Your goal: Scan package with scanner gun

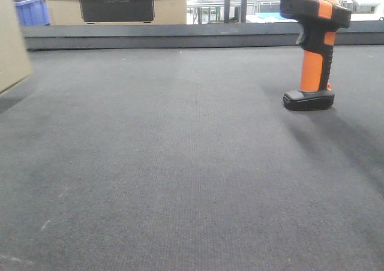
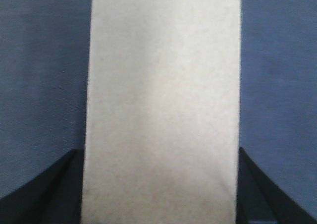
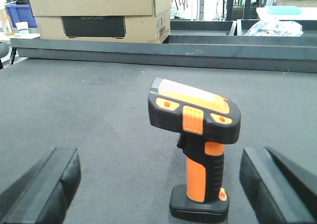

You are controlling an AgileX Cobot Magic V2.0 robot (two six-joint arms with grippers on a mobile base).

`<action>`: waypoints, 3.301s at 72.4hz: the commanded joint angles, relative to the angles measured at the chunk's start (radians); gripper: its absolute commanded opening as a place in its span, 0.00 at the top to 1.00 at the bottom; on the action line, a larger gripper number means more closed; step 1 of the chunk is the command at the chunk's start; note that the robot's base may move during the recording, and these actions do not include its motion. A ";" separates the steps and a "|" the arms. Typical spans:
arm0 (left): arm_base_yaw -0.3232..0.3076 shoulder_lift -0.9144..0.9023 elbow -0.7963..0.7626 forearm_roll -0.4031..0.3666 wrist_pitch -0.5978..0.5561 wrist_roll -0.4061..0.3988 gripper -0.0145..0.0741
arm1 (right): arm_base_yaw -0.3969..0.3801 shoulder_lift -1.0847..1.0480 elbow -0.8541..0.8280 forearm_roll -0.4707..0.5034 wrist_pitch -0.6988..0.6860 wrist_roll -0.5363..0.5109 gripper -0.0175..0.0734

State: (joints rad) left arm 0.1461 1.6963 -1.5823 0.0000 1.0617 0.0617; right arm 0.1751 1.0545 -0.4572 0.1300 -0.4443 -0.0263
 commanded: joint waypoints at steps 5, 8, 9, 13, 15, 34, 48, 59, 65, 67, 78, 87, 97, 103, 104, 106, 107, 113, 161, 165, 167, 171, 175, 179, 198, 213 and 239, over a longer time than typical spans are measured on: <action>-0.032 -0.015 0.013 -0.023 -0.032 0.009 0.96 | -0.002 -0.008 0.004 -0.006 -0.006 -0.002 0.19; -0.044 -0.015 0.024 -0.018 -0.049 0.009 0.96 | -0.002 -0.008 0.004 -0.006 -0.006 -0.002 0.19; -0.049 -0.015 0.032 -0.015 -0.056 0.009 0.96 | -0.002 -0.008 0.004 -0.006 -0.006 -0.002 0.19; -0.065 -0.015 0.053 0.000 -0.075 0.009 0.96 | -0.002 -0.008 0.004 -0.006 -0.006 -0.002 0.19; -0.071 -0.015 0.066 0.009 -0.084 0.009 0.96 | -0.002 -0.008 0.004 -0.006 -0.006 -0.002 0.19; -0.086 -0.015 0.105 0.006 -0.098 0.007 0.79 | -0.002 -0.008 0.004 -0.006 -0.006 -0.002 0.19; -0.086 -0.015 0.105 -0.006 -0.090 -0.028 0.30 | -0.002 -0.008 0.004 -0.006 -0.006 -0.002 0.19; -0.086 -0.015 0.103 0.008 -0.088 -0.094 0.15 | -0.002 -0.008 0.004 -0.006 -0.006 -0.002 0.19; -0.086 -0.019 0.094 0.020 -0.066 -0.094 0.17 | -0.002 -0.015 0.004 -0.006 0.008 -0.002 0.19; -0.086 -0.025 0.089 0.023 -0.056 -0.094 0.18 | -0.002 -0.020 0.004 -0.006 0.019 -0.002 0.19; -0.086 -0.090 0.068 0.071 -0.039 -0.100 0.18 | -0.002 -0.087 0.004 -0.006 0.104 -0.002 0.19; -0.086 -0.179 0.068 0.100 -0.030 -0.148 0.20 | -0.002 -0.149 0.004 -0.006 0.165 -0.002 0.19; -0.086 -0.278 0.087 0.089 -0.038 -0.151 0.36 | -0.002 -0.195 0.004 -0.004 0.209 -0.002 0.19; -0.086 -0.343 0.135 0.083 -0.065 -0.151 0.55 | -0.002 -0.210 0.004 -0.004 0.239 -0.002 0.19; -0.086 -0.360 0.147 0.083 -0.073 -0.151 0.58 | -0.002 -0.212 0.004 0.000 0.244 -0.002 0.19; -0.086 -0.383 0.171 0.083 -0.094 -0.151 0.65 | -0.002 -0.217 0.004 0.010 0.255 -0.002 0.20; -0.086 -0.395 0.185 0.083 -0.106 -0.151 0.69 | -0.002 -0.219 0.004 0.014 0.260 -0.002 0.21; -0.086 -0.463 0.269 0.081 -0.190 -0.151 0.90 | -0.002 -0.239 0.004 0.031 0.293 -0.002 0.29; -0.086 -0.638 0.542 -0.113 -0.481 -0.151 0.96 | -0.113 -0.403 0.014 0.067 0.501 -0.002 0.99; -0.086 -0.673 0.588 -0.113 -0.549 -0.151 0.96 | -0.167 -0.403 0.026 0.067 0.480 -0.002 0.99; -0.086 -0.693 0.624 -0.113 -0.590 -0.151 0.96 | -0.202 -0.403 0.031 0.067 0.476 -0.002 0.99; -0.086 -0.741 0.682 -0.113 -0.654 -0.151 0.96 | -0.257 -0.403 0.031 0.067 0.480 -0.002 0.99; -0.086 -0.789 0.750 -0.115 -0.733 -0.151 0.96 | -0.304 -0.414 0.031 0.067 0.487 -0.002 0.99; -0.086 -0.841 0.811 -0.119 -0.810 -0.151 0.96 | -0.326 -0.428 0.031 0.067 0.500 -0.002 0.99; -0.086 -1.077 1.081 -0.122 -0.988 -0.151 0.96 | -0.330 -0.608 0.147 0.065 0.506 -0.002 0.99; -0.086 -1.287 1.218 -0.122 -1.027 -0.151 0.96 | -0.330 -0.837 0.200 0.012 0.625 -0.002 0.99; -0.086 -1.474 1.243 -0.085 -1.022 -0.149 0.96 | -0.330 -1.054 0.200 -0.022 0.729 -0.002 0.99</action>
State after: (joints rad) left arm 0.0625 0.2441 -0.3419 -0.0928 0.0614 -0.0831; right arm -0.1490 0.0143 -0.2599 0.1193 0.2892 -0.0263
